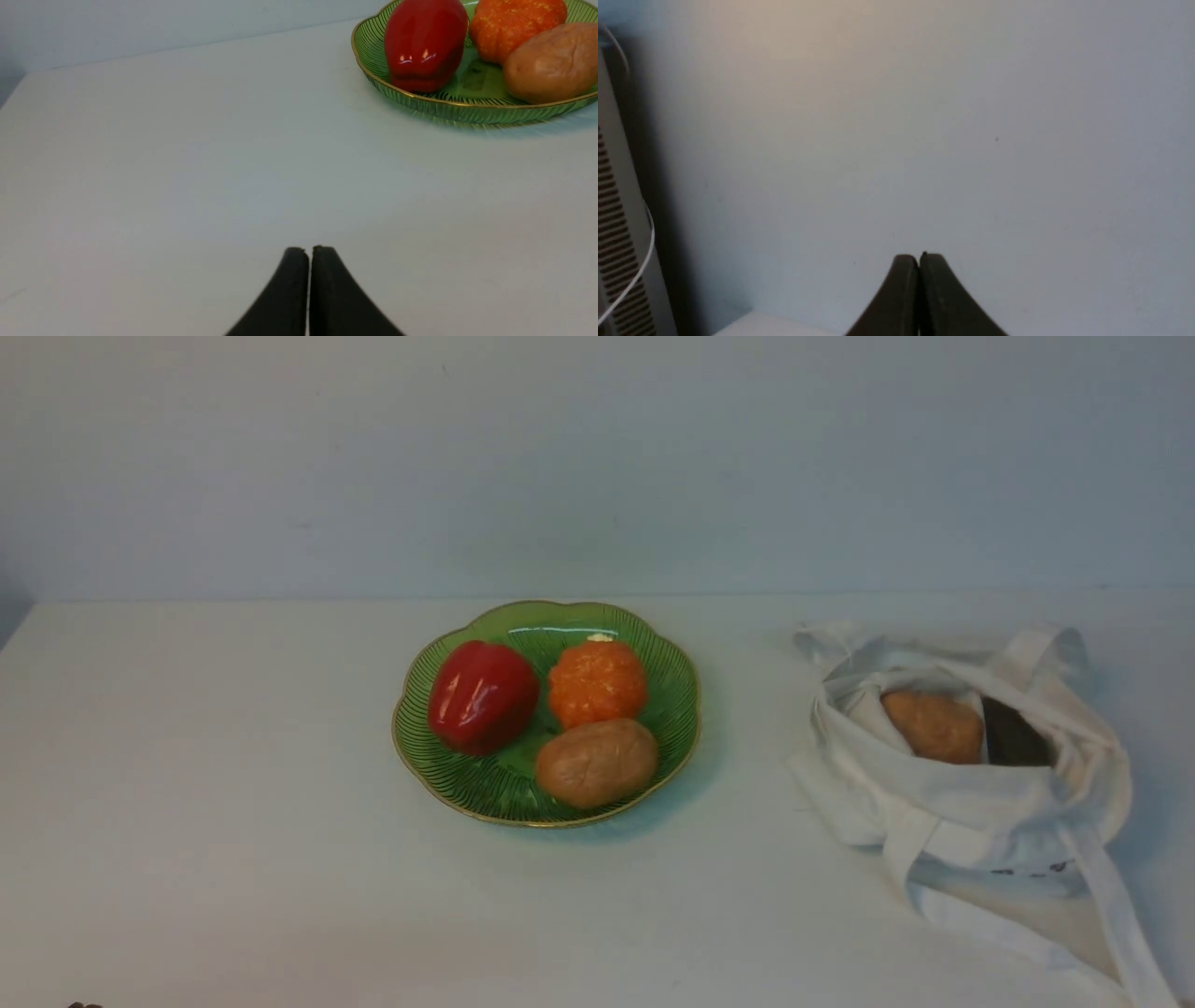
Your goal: Take vegetables from cloth bag on white table place on plate.
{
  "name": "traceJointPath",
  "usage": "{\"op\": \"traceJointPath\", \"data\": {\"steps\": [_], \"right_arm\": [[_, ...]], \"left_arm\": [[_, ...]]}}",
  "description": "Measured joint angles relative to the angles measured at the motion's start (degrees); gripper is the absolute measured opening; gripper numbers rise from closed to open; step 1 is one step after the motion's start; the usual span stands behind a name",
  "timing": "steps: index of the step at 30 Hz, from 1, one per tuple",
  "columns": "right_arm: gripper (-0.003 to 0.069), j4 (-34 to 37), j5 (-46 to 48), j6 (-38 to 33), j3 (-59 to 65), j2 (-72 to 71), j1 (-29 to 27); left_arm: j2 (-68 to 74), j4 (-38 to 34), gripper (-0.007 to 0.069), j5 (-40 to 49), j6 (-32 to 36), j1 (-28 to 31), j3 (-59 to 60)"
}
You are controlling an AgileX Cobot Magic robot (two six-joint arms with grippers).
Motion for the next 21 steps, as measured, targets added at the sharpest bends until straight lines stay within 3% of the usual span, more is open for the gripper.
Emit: {"op": "traceJointPath", "data": {"steps": [21], "right_arm": [[-0.0015, -1.83, -0.90, 1.38, 6.03, -4.99, 0.00]], "left_arm": [[0.00, 0.00, -0.0008, 0.00, 0.00, 0.00, 0.00]]}}
